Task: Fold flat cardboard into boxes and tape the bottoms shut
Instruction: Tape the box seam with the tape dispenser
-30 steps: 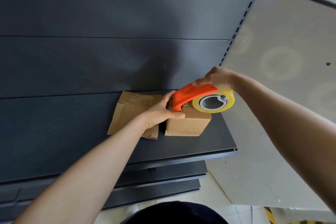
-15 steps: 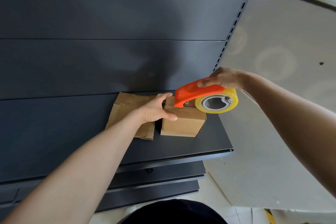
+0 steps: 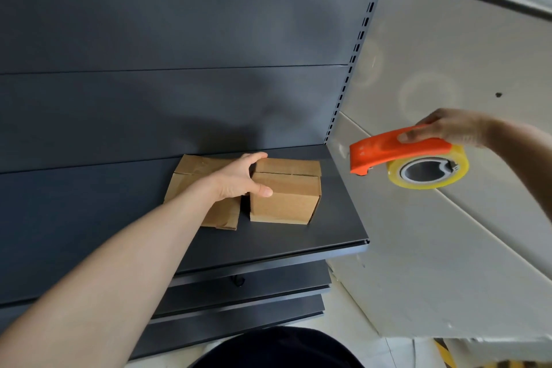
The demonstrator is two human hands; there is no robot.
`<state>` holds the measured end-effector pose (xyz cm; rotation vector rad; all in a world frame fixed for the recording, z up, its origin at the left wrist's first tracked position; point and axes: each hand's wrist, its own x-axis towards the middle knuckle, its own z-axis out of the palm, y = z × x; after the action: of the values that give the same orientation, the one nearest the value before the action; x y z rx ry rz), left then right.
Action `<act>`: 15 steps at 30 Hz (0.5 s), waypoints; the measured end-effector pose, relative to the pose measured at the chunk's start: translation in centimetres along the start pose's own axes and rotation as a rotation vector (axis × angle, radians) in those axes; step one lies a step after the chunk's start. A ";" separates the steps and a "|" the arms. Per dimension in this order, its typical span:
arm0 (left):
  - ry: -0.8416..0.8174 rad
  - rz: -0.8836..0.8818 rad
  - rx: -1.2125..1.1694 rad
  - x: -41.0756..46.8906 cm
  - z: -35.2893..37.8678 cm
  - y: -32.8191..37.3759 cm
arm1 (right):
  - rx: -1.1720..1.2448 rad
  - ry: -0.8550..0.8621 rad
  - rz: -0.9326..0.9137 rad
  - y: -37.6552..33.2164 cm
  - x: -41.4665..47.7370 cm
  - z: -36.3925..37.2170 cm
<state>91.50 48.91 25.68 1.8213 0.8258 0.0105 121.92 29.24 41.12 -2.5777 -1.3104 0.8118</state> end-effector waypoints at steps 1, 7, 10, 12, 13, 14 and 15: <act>0.000 -0.003 0.006 0.0 0.0 0.1 | 0.002 0.001 0.003 0.4 -0.2 -0.1; -0.003 -0.037 0.003 -0.2 0.0 0.1 | -0.018 0.008 0.080 2.9 -0.9 -0.4; -0.007 -0.045 -0.003 -0.2 0.2 0.3 | -0.086 0.028 0.118 3.2 0.2 0.9; 0.001 -0.055 -0.002 -0.2 0.3 0.4 | -0.152 0.017 0.122 2.8 1.5 2.5; 0.006 -0.056 0.001 -0.3 0.3 0.5 | -0.179 0.009 0.121 2.5 2.1 3.4; 0.009 -0.057 0.003 -0.3 0.3 0.5 | -0.199 0.004 0.121 2.3 2.7 4.2; 0.009 -0.058 0.002 -0.3 0.4 0.6 | -0.213 -0.002 0.122 2.1 3.2 5.0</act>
<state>91.72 48.36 26.13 1.8001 0.8850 -0.0191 122.27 29.86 34.85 -2.8464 -1.3172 0.7296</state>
